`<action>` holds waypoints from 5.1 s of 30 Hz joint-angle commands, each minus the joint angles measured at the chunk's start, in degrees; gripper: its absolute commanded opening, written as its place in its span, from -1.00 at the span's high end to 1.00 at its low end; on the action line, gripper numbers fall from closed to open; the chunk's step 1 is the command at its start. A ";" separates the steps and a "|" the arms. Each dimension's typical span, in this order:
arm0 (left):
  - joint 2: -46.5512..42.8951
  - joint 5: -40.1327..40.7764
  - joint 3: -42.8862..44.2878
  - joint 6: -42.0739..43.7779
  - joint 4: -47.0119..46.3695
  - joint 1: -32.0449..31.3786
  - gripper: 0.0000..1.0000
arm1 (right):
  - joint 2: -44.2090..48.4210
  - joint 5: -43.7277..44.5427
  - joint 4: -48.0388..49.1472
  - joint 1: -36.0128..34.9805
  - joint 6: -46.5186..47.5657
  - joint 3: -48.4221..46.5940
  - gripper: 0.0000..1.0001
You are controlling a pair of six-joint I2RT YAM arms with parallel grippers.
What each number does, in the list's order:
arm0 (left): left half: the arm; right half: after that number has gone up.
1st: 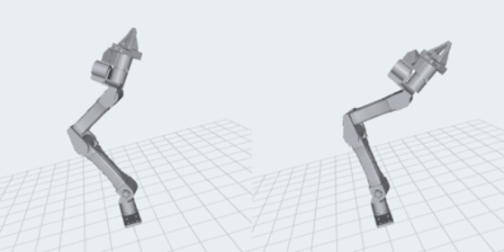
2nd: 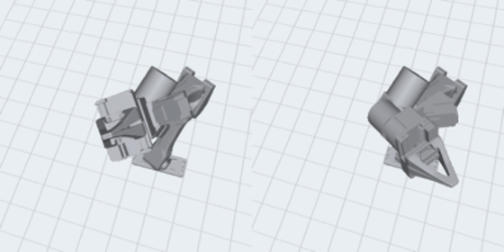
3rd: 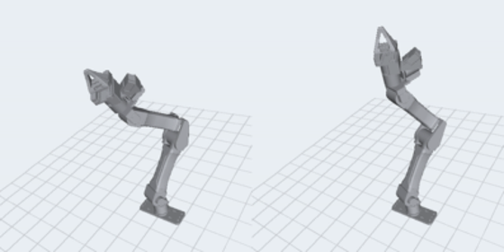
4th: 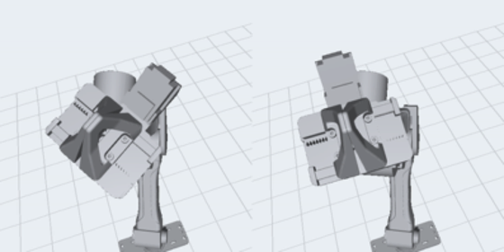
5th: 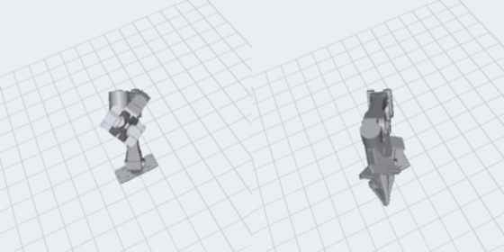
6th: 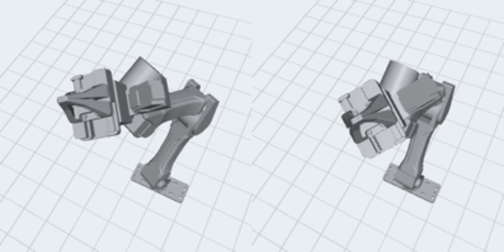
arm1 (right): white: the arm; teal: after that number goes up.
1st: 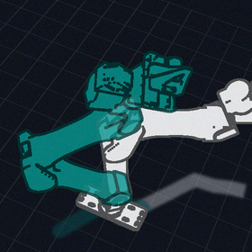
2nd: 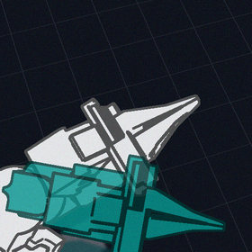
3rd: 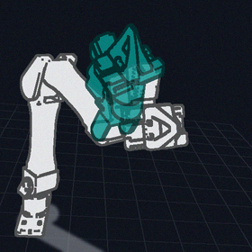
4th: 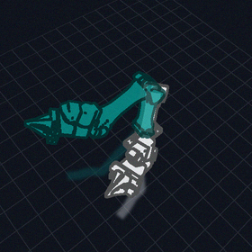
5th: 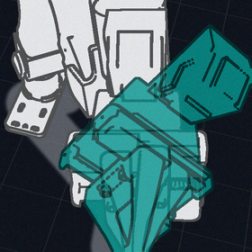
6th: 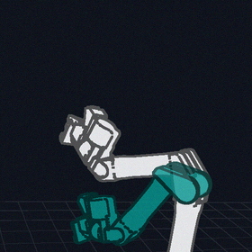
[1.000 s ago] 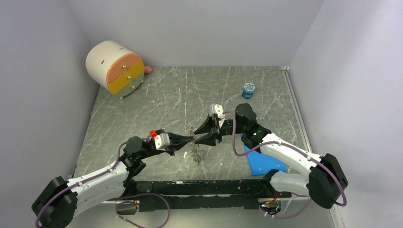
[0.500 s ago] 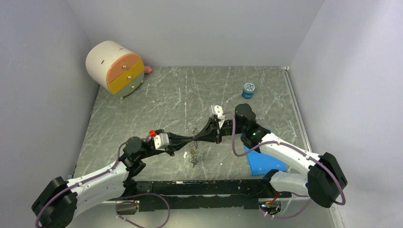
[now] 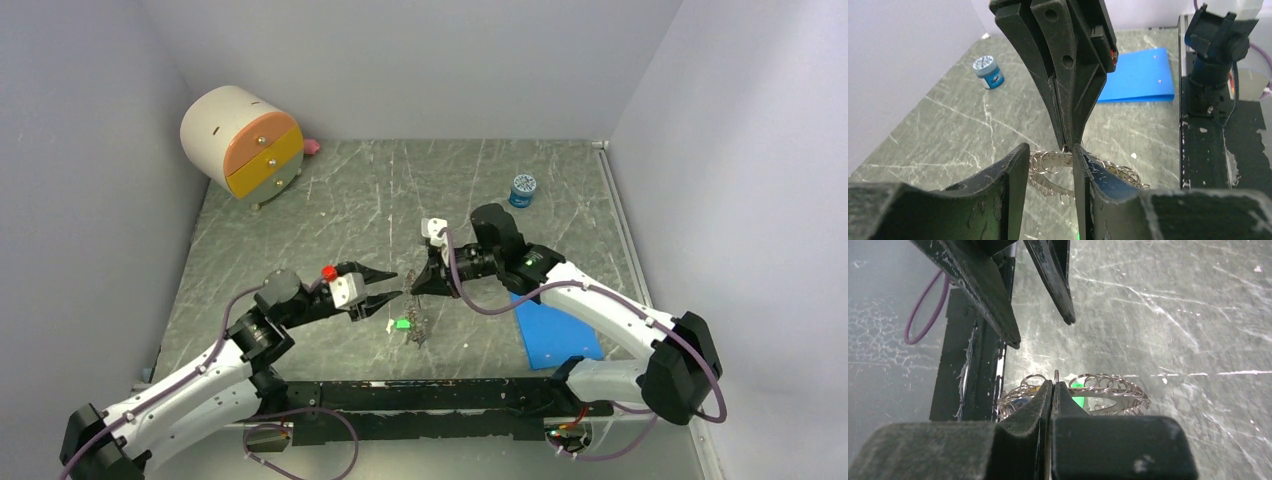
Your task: Put the keys on the keyring
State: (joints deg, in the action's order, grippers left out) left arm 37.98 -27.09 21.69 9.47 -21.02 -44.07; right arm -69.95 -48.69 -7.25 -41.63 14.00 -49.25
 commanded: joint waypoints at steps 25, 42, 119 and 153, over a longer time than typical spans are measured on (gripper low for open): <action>17.38 -9.81 11.84 8.71 15.55 -0.65 0.34 | -6.07 8.68 -21.01 -6.10 9.56 -15.42 1.00; 18.04 -9.15 11.75 7.96 13.55 -1.19 0.91 | -7.04 8.65 -20.37 -6.10 9.97 -15.17 1.00; 11.52 -9.38 -5.66 -17.73 -33.55 3.89 0.95 | 5.28 -7.54 13.79 4.61 -6.19 6.26 1.00; 12.21 -11.35 -5.63 -17.60 -35.79 4.01 0.95 | 1.06 -8.80 13.67 4.59 -5.97 5.51 1.00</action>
State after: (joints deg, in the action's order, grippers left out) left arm 50.74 -36.58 15.09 -7.18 -49.04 -40.23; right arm -67.09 -57.34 6.72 -37.15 6.31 -42.24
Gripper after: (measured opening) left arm 0.033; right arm 0.010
